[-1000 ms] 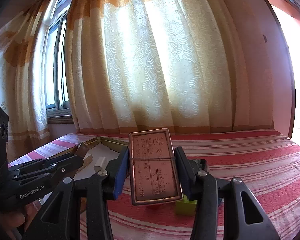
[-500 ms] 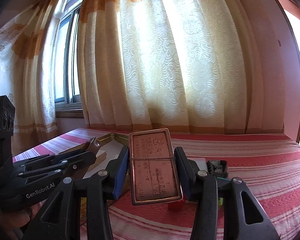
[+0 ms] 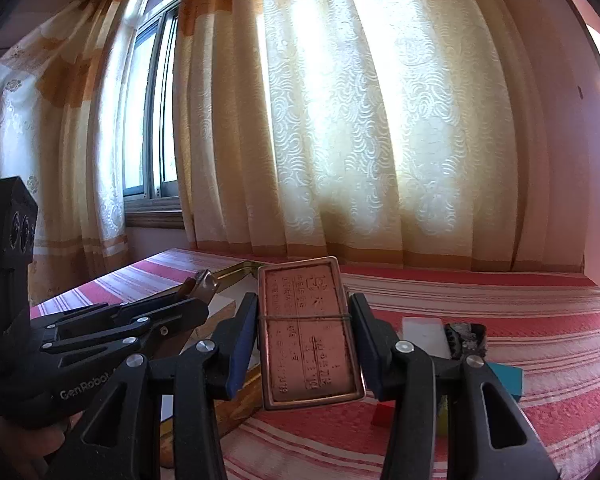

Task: Organize rigid objects
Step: 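Hold the comb and copper plate with both tools above the tray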

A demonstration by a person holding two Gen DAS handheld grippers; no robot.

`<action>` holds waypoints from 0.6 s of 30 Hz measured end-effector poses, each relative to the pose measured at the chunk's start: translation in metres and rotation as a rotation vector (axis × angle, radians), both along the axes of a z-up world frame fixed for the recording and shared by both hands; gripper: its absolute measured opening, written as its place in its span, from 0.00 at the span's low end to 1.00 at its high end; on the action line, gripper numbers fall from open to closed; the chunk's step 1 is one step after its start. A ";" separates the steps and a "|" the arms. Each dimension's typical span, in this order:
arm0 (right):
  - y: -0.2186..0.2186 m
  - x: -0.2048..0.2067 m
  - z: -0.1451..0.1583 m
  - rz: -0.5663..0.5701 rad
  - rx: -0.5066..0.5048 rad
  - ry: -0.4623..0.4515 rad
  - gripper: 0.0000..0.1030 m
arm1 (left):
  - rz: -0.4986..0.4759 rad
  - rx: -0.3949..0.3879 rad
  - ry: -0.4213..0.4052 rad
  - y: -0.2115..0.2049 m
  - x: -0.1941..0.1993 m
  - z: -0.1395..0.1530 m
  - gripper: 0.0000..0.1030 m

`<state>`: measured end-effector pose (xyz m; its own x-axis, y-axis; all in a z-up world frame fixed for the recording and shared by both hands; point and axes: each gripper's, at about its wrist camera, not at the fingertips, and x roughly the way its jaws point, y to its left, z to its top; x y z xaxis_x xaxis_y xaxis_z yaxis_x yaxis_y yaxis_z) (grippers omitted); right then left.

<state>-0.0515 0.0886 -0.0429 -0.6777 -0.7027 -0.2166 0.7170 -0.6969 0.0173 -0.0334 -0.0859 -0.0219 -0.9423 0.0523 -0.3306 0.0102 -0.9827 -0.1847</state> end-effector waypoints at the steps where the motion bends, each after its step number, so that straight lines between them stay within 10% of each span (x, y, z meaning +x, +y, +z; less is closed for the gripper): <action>1: -0.002 0.001 0.000 0.004 0.003 0.001 0.47 | 0.001 0.001 -0.001 -0.001 0.000 0.000 0.22; 18: -0.028 0.005 -0.002 0.050 0.030 -0.005 0.47 | 0.037 -0.009 -0.025 -0.019 -0.003 -0.002 0.22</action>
<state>-0.0462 0.0605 -0.0450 -0.6412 -0.7286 -0.2408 0.7506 -0.6607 0.0005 -0.0367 -0.1046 -0.0237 -0.9350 0.0144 -0.3543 0.0511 -0.9833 -0.1749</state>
